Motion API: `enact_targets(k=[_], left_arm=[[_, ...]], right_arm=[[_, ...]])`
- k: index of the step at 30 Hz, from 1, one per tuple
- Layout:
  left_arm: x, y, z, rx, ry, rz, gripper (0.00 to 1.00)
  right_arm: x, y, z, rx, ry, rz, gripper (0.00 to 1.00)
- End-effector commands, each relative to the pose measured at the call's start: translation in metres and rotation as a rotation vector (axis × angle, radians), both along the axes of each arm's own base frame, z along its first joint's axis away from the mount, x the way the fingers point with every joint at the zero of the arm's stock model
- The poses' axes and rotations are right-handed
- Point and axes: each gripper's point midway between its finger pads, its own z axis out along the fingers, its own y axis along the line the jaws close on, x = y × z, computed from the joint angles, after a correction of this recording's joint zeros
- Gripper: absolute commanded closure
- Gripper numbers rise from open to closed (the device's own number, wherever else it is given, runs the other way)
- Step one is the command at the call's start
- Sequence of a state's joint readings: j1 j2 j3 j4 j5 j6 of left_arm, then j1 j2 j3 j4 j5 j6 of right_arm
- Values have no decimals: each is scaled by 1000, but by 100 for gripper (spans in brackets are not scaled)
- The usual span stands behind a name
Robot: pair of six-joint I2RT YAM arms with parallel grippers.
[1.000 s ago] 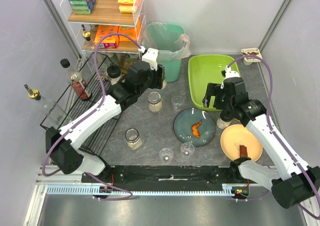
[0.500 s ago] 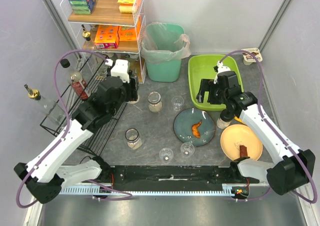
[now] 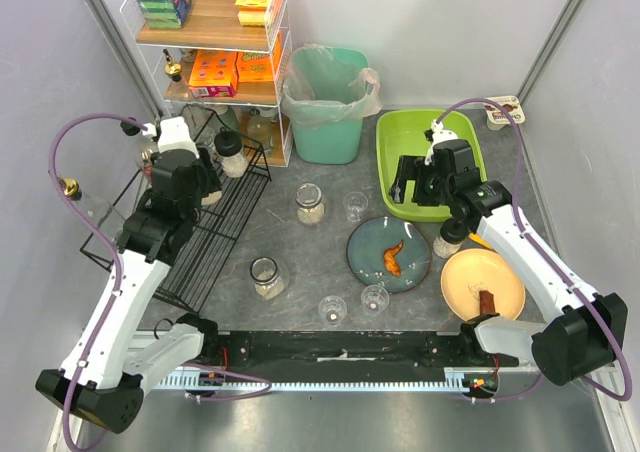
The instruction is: Clear the kitchen counter
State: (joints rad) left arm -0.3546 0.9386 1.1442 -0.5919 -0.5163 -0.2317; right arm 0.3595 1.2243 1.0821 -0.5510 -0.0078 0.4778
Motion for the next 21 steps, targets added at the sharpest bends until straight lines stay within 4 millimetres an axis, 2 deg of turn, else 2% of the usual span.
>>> enact_targets(k=[1,10,17,21], left_arm=[[12,2,22,-104,-124,12,46],[14,22,-5,-100,-127,100,46],[10,27,-20,-100,-145,125,46],[8,28,-28,-80,-186,103,41]], right_arm=[[10,5,23,25,-73,17,2],[8,1,23,13,-77,7,2],[10,1,22,4,-74,11,2],[13,1,21,0,-67,11,2]])
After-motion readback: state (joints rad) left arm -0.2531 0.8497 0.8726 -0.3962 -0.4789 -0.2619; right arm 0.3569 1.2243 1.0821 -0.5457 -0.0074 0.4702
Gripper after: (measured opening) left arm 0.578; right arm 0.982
